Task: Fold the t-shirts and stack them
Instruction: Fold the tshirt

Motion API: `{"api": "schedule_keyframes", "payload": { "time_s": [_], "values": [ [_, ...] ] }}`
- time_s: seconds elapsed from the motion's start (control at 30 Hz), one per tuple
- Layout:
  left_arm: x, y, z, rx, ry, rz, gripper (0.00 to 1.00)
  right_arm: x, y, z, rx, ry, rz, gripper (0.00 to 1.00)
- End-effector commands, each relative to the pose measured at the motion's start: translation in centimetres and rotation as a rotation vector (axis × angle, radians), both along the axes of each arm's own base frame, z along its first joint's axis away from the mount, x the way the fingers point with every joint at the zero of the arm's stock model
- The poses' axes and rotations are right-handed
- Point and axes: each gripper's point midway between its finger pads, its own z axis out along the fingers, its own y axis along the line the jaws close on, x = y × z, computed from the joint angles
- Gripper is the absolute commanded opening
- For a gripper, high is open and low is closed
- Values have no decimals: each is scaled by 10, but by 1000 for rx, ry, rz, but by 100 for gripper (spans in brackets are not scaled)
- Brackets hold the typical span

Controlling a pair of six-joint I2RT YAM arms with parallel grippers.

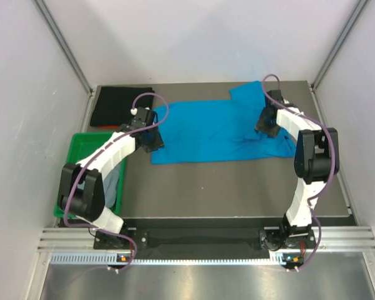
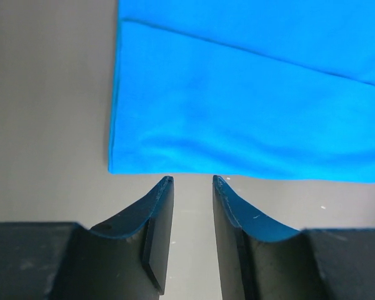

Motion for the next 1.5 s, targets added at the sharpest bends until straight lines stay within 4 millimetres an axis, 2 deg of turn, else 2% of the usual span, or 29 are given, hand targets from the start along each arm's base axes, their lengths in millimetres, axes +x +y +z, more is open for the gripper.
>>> {"api": "schedule_keyframes", "payload": {
  "time_s": [0.0, 0.03, 0.23, 0.53, 0.67, 0.73, 1.03, 1.23, 1.47],
  "values": [
    [3, -5, 28, -40, -72, -35, 37, 0, 13, 18, 179, -89, -146, 50],
    [2, -5, 30, -38, -78, -39, 37, -6, 14, 11, 188, -74, -160, 50],
    [1, 3, 30, 4, -79, -36, 37, -10, 22, -8, 259, -82, -209, 48],
    [2, 4, 26, 9, -77, -38, 37, -8, 16, -4, 238, -119, -230, 31],
    [2, 1, 24, -2, -68, -36, 37, -6, 16, -3, 234, -118, -221, 28],
    [1, 2, 24, -1, -66, -35, 37, -8, 14, -3, 224, -98, -224, 28],
    [1, 3, 16, 9, -52, -31, 37, -11, 4, 10, 174, -85, -237, 40],
    [0, 2, 12, 3, -44, -27, 37, -7, 5, 16, 182, -104, -235, 37],
    [0, 3, 11, 6, -45, -27, 37, -5, 11, 4, 212, -94, -238, 34]
  ]
}}
